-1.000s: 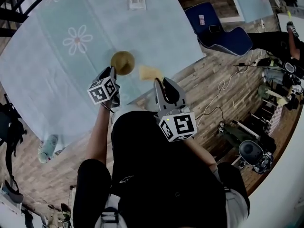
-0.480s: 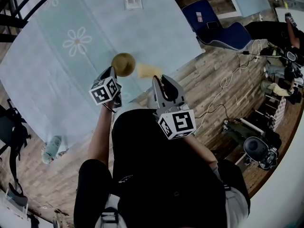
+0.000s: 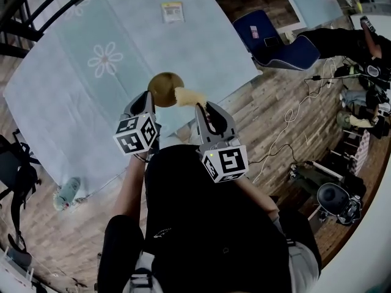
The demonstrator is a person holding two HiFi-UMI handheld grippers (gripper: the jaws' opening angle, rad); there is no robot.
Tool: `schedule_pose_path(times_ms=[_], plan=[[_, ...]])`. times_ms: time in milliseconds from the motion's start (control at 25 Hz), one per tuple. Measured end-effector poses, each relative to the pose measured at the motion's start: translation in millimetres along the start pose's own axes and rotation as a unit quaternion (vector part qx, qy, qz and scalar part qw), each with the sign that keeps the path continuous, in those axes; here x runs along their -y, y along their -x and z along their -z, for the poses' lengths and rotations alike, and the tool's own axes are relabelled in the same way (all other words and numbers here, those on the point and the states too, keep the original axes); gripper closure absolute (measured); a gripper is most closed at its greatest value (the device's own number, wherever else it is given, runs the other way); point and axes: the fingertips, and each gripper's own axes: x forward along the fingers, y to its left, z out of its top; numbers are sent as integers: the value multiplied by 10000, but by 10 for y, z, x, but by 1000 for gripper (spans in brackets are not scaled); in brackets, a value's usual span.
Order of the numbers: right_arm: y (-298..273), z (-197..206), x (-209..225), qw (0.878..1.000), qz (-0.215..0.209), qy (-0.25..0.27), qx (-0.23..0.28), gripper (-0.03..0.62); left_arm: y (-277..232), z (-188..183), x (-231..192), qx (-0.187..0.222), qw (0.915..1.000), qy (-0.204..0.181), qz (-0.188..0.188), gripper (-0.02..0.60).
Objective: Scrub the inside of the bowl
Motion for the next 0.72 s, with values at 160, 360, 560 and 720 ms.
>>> schedule_pose_path(times_ms=[160, 360, 560, 720], plan=[[12, -5, -49, 10000, -78, 50, 35, 531, 220, -174, 221, 158, 9996, -202, 104, 566], [-50, -4, -144, 9992, -329, 207, 11, 531, 522, -352, 509, 548, 9979, -339, 91, 566], [-106, -174, -390, 9961, -531, 627, 329, 531, 725, -427, 633, 742, 9964, -395, 61, 566], [-141, -181, -445, 9945, -478, 861, 367, 531, 782, -415, 669, 806, 9960, -377, 36, 566]])
